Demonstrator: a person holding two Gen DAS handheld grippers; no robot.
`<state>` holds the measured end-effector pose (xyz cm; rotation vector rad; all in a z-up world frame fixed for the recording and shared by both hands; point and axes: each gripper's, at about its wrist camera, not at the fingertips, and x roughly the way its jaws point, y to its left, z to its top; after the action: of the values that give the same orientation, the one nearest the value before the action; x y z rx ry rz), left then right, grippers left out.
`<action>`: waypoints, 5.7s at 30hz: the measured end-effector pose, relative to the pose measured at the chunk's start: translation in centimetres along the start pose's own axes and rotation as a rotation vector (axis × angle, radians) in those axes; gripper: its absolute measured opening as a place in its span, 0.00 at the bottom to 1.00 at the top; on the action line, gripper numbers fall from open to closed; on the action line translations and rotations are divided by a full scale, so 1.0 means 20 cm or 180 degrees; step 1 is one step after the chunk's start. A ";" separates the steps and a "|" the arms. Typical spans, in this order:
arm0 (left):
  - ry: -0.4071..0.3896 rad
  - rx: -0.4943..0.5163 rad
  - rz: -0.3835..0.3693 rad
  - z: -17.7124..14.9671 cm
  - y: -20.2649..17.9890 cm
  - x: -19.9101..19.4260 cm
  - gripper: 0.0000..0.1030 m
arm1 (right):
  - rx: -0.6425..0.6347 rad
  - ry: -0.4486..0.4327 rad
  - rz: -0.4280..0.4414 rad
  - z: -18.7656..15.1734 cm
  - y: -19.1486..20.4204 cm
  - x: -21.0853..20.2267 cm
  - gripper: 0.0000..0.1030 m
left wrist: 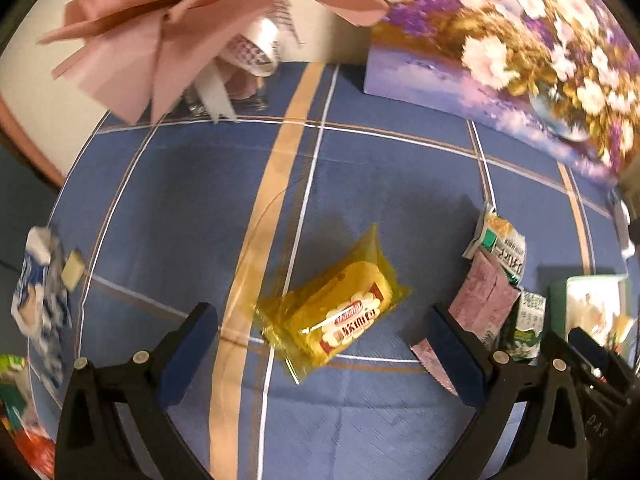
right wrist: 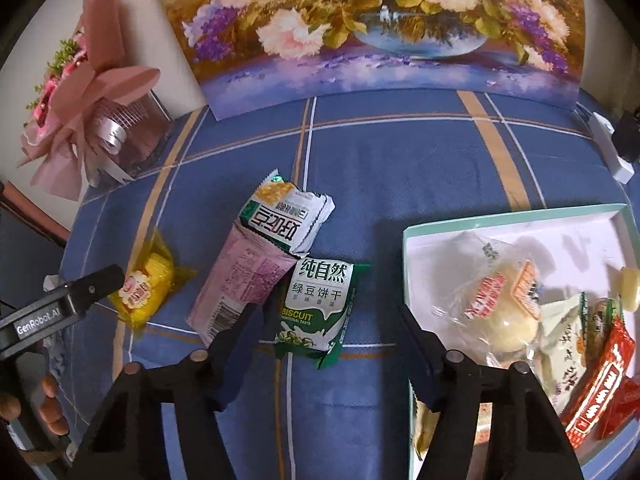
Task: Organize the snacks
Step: 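Lower the left gripper onto the yellow bread pack while the right approaches the green-white biscuit pack, then grasp the yellow bread pack with the left gripper while the right grasps the green-white biscuit pack, then carry both packs over the tray and open both grippers to drop them, then move both grippers back to the pink pack and white-green pack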
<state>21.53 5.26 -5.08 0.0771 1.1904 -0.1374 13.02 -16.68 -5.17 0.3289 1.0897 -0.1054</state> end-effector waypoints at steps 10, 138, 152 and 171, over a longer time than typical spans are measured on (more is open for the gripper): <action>0.0107 0.0173 -0.0005 0.00 -0.05 0.18 0.86 | -0.0136 0.0161 -0.0085 -0.01 0.04 0.18 0.60; -0.0142 -0.0127 -0.0006 -0.30 -1.07 -0.20 1.00 | 0.0732 -0.0160 -0.0675 -0.15 -0.98 -0.36 1.00; -0.0047 -0.0160 0.0073 -0.31 -1.03 -0.18 1.00 | 0.0602 -0.0095 -0.0774 -0.15 -0.91 -0.35 1.00; -0.0176 -0.0662 0.0053 -0.27 -0.68 -0.24 1.00 | 0.0366 -0.0049 -0.0468 -0.17 -0.69 -0.33 1.00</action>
<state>12.84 -7.08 -2.43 -0.0987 1.1426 -0.0006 3.74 -29.13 -3.67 0.3503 1.0942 -0.3018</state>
